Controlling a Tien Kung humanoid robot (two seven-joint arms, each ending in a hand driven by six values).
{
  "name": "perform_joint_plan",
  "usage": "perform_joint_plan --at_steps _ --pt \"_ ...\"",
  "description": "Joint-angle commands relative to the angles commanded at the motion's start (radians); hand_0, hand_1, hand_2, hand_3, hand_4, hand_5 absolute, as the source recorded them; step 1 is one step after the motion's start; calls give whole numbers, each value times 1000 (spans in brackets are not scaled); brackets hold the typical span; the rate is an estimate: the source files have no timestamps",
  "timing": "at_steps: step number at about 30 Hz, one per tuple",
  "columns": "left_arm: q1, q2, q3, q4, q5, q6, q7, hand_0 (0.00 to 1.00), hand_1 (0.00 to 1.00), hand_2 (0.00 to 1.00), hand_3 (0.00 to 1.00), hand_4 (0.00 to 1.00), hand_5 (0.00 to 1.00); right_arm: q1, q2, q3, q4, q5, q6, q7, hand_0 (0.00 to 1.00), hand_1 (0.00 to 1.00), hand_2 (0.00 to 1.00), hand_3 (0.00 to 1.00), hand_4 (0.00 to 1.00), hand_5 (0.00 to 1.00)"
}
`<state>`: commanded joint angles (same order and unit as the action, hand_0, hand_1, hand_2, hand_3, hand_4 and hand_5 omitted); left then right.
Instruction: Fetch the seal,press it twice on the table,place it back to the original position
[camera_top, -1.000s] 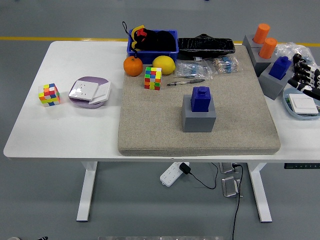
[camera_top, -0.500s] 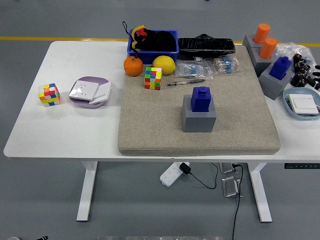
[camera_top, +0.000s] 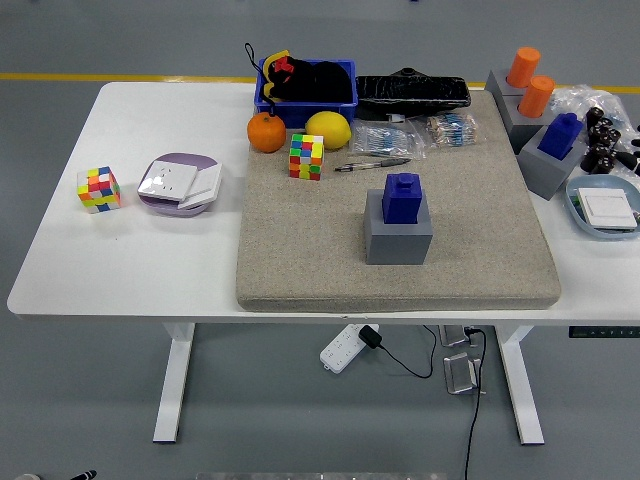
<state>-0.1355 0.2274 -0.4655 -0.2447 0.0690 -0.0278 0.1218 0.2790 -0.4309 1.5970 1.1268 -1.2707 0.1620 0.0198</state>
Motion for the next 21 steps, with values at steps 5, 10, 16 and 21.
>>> perform_joint_plan --at_steps 5,10,16,21 --pt "-4 1 -11 -1 7 2 -2 820 812 784 822 743 420 -3 -1 2 5 1 0 -2 838 735 733 743 988 372" --pt "-7 2 -12 -2 9 2 -2 821 813 784 822 741 420 -2 1 9 5 -1 1 -5 835 732 732 741 973 357" --pt "-1 2 -6 -1 5 1 0 818 813 783 821 738 422 -12 6 15 8 -5 4 -13 833 733 729 738 969 353" --pt "4 5 -3 -2 7 1 0 819 811 783 822 737 422 -21 10 23 12 -5 3 -16 832 733 729 737 965 348"
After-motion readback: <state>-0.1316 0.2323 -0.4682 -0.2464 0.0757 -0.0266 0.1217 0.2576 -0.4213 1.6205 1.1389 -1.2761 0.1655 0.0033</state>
